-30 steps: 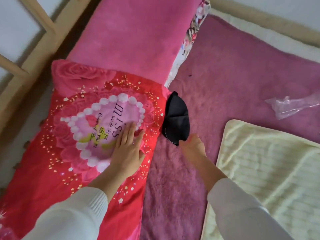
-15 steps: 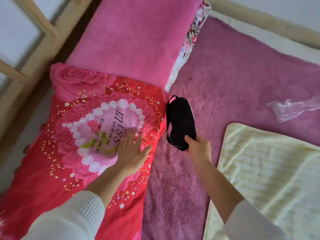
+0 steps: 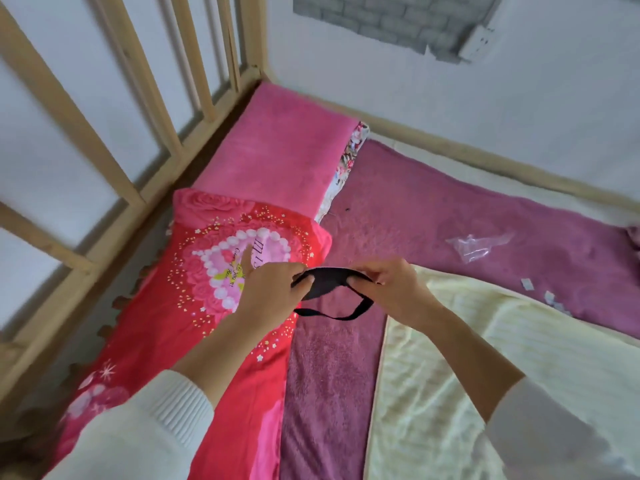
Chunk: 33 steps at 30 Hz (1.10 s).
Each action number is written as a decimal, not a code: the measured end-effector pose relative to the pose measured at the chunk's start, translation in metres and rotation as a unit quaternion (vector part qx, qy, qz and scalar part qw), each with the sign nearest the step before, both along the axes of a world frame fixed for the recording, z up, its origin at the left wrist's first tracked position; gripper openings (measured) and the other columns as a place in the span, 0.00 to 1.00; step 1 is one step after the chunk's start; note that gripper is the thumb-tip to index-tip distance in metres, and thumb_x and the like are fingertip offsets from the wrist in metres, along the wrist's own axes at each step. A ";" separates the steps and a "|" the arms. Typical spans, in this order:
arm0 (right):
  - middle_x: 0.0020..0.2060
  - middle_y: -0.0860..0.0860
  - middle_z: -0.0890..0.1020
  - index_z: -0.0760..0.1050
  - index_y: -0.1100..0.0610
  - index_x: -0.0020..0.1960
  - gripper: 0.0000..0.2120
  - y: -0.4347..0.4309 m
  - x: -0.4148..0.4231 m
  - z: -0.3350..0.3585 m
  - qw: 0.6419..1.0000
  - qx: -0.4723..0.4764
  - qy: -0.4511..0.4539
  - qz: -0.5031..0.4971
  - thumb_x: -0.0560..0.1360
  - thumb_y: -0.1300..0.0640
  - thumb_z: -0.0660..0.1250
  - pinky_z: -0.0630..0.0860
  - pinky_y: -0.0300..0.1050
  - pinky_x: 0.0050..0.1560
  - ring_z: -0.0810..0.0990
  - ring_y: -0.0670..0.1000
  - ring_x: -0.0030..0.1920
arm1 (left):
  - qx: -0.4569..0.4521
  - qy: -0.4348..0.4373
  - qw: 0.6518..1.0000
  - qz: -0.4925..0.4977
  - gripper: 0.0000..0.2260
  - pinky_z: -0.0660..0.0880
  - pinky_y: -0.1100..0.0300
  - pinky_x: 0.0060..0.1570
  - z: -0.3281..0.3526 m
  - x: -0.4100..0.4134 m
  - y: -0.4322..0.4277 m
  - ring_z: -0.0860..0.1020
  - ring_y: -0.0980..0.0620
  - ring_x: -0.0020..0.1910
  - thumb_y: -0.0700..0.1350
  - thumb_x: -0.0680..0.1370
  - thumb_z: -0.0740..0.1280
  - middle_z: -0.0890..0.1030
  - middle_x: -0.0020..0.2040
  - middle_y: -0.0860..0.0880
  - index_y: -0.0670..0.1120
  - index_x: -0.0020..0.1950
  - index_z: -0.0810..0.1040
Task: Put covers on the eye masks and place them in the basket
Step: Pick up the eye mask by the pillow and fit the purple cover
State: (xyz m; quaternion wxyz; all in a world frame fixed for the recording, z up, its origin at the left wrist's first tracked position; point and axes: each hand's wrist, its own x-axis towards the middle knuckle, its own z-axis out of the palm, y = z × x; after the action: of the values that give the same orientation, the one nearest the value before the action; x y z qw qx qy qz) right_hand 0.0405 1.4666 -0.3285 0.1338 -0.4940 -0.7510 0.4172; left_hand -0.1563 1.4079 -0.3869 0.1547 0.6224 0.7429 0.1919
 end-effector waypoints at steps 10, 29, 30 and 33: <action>0.41 0.56 0.83 0.84 0.58 0.52 0.17 -0.113 0.007 0.082 0.933 0.305 -0.011 0.189 0.67 0.71 0.68 0.71 0.40 0.41 0.81 0.56 0.41 | -0.032 -0.629 0.756 0.177 0.10 0.82 0.52 0.34 0.107 0.031 -0.111 0.86 0.42 0.40 0.41 0.77 0.61 0.84 0.49 0.41 0.50 0.54 0.79; 0.35 0.49 0.81 0.83 0.56 0.45 0.07 -0.290 0.155 0.092 0.951 0.270 0.069 0.133 0.72 0.62 0.66 0.70 0.43 0.39 0.75 0.49 0.39 | -0.027 -0.495 0.849 0.179 0.10 0.73 0.55 0.46 0.151 0.146 -0.347 0.77 0.51 0.43 0.45 0.70 0.75 0.79 0.42 0.48 0.42 0.46 0.81; 0.31 0.48 0.78 0.81 0.57 0.39 0.06 -0.295 0.159 0.096 0.959 0.230 0.098 0.134 0.73 0.61 0.67 0.69 0.43 0.36 0.73 0.48 0.36 | -0.007 -0.490 0.850 0.196 0.11 0.73 0.53 0.47 0.152 0.147 -0.352 0.76 0.50 0.44 0.46 0.70 0.75 0.78 0.43 0.47 0.41 0.47 0.81; 0.24 0.46 0.74 0.77 0.62 0.31 0.13 -0.310 0.167 0.111 0.957 -0.012 0.283 0.062 0.73 0.61 0.69 0.68 0.41 0.36 0.71 0.48 0.30 | 0.051 -0.438 0.863 0.247 0.08 0.67 0.55 0.41 0.157 0.150 -0.364 0.70 0.50 0.38 0.46 0.71 0.74 0.72 0.39 0.47 0.43 0.40 0.77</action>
State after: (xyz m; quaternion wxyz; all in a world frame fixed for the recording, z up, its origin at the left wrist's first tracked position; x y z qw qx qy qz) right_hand 0.2072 1.1568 -0.2175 0.3090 -0.3095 -0.7065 0.5564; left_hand -0.0066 1.0439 -0.2299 0.3799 0.2769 0.7171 0.5145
